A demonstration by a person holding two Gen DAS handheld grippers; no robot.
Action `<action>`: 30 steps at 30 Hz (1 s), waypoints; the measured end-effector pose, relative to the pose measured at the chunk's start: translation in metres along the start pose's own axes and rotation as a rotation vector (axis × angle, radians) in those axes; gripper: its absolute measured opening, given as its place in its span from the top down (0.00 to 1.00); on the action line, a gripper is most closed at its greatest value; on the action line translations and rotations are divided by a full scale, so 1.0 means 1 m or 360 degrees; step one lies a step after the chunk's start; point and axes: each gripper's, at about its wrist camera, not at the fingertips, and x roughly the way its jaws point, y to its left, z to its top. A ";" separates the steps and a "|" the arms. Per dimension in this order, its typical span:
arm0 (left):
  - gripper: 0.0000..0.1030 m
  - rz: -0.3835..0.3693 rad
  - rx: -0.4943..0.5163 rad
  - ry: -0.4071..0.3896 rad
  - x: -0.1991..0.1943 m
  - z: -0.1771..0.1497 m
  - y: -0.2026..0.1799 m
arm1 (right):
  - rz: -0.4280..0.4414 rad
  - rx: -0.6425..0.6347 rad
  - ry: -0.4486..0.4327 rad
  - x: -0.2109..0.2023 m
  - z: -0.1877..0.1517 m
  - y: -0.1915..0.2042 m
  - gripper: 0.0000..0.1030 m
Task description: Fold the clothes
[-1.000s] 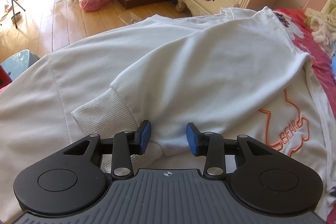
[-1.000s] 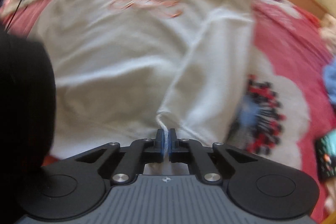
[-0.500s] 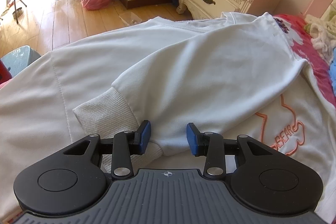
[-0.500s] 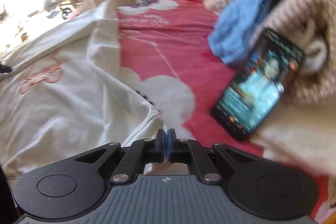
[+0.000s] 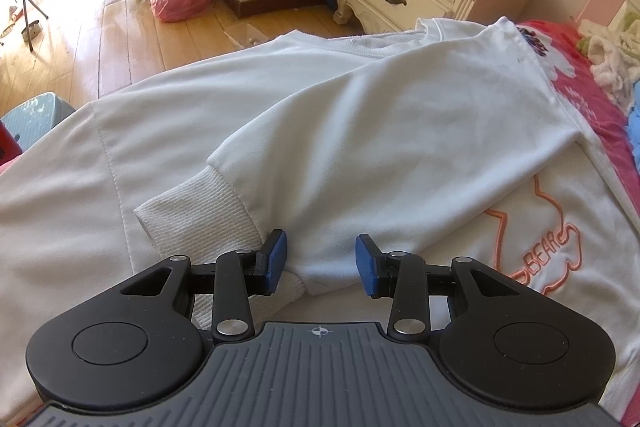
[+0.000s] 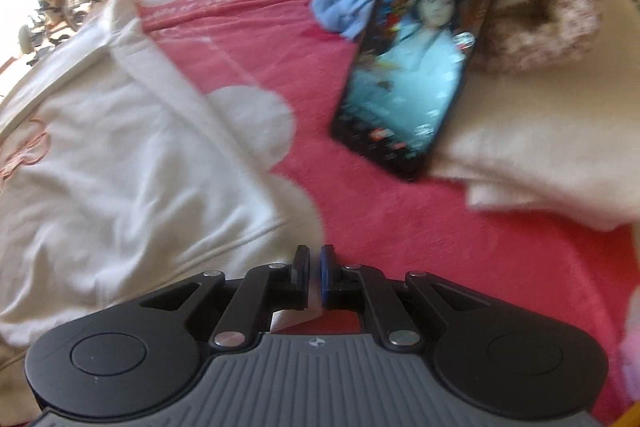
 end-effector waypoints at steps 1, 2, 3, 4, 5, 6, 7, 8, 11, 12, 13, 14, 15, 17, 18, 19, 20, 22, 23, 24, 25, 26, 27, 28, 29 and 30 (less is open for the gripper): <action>0.63 0.0001 0.0001 -0.0001 0.001 0.000 -0.001 | -0.0060 0.0013 -0.0006 -0.003 0.001 -0.004 0.94; 0.63 0.0001 0.0004 -0.0001 0.001 0.000 -0.001 | -0.0093 0.0037 -0.0019 -0.005 0.003 -0.008 0.94; 0.63 0.0000 0.0005 -0.0001 0.001 0.000 -0.001 | -0.0126 0.0061 -0.0032 -0.007 0.005 -0.012 0.94; 0.63 0.0000 0.0006 -0.0001 0.001 0.000 -0.001 | -0.0148 0.0073 -0.0050 -0.010 0.007 -0.014 0.94; 0.63 -0.0001 0.0007 -0.0001 0.001 0.000 -0.001 | -0.0133 0.0043 -0.0085 -0.014 0.010 -0.011 0.94; 0.63 -0.0002 0.0008 -0.0001 0.001 0.000 0.000 | -0.0093 -0.0020 -0.0134 -0.019 0.012 -0.003 0.94; 0.63 -0.0003 0.0008 -0.0001 0.001 0.000 0.000 | -0.0041 -0.0096 -0.0179 -0.024 0.015 0.008 0.94; 0.63 -0.0003 0.0007 -0.0001 0.001 0.000 0.000 | 0.0038 -0.0202 -0.0210 -0.027 0.018 0.021 0.94; 0.63 0.0002 0.0008 -0.0001 0.001 0.000 -0.001 | 0.0245 -0.0532 -0.0218 -0.026 0.019 0.066 0.94; 0.63 0.0001 0.0008 -0.0001 0.001 -0.001 -0.001 | 0.0285 -0.0622 -0.0188 -0.021 0.016 0.077 0.94; 0.63 0.0001 0.0009 -0.0002 0.001 -0.001 -0.001 | 0.0323 -0.0703 -0.0146 -0.015 0.014 0.087 0.94; 0.63 0.0000 0.0009 -0.0003 0.000 -0.001 -0.001 | 0.0349 -0.0762 -0.0075 -0.007 0.009 0.092 0.94; 0.63 -0.0004 0.0010 -0.0003 0.000 -0.001 0.000 | 0.0344 -0.0824 -0.0006 0.001 0.004 0.094 0.94; 0.63 -0.0010 0.0010 -0.0003 0.000 -0.001 0.001 | 0.0298 -0.0961 0.0086 0.012 -0.009 0.090 0.95; 0.63 -0.0013 0.0010 -0.0003 0.001 -0.001 0.001 | 0.0300 -0.0989 0.0077 0.010 -0.010 0.085 0.95; 0.63 -0.0016 0.0011 -0.0004 0.001 -0.001 0.002 | 0.0276 -0.0991 0.0104 0.008 -0.008 0.082 0.95; 0.63 -0.0018 0.0013 -0.0005 0.001 -0.001 0.002 | 0.0245 -0.1004 0.0124 0.005 -0.005 0.081 0.95; 0.63 -0.0019 0.0013 -0.0007 0.001 -0.002 0.002 | 0.0182 -0.1028 0.0163 -0.001 0.000 0.081 0.95; 0.63 -0.0018 0.0012 -0.0008 0.001 -0.002 0.002 | 0.0150 -0.1040 0.0182 -0.004 0.003 0.080 0.95; 0.63 -0.0017 0.0015 -0.0008 0.001 -0.002 0.001 | 0.0138 -0.1052 0.0183 -0.007 0.006 0.082 0.95; 0.63 -0.0017 0.0018 -0.0008 0.001 -0.002 0.001 | 0.0164 -0.1065 0.0142 -0.008 0.009 0.089 0.94; 0.63 -0.0018 0.0017 -0.0009 0.001 -0.002 0.001 | 0.0191 -0.1078 0.0102 -0.010 0.013 0.096 0.94; 0.63 -0.0019 0.0016 -0.0009 0.001 -0.002 0.001 | 0.0218 -0.1090 0.0061 -0.012 0.016 0.103 0.94; 0.63 -0.0018 0.0015 -0.0009 0.001 -0.002 0.001 | 0.0245 -0.1103 0.0020 -0.013 0.020 0.109 0.94; 0.63 -0.0018 0.0014 -0.0009 0.001 -0.002 0.002 | 0.0267 -0.1116 -0.0012 -0.012 0.024 0.116 0.94; 0.63 -0.0020 0.0016 -0.0009 0.001 -0.002 0.002 | 0.0274 -0.1129 -0.0022 -0.004 0.026 0.123 0.94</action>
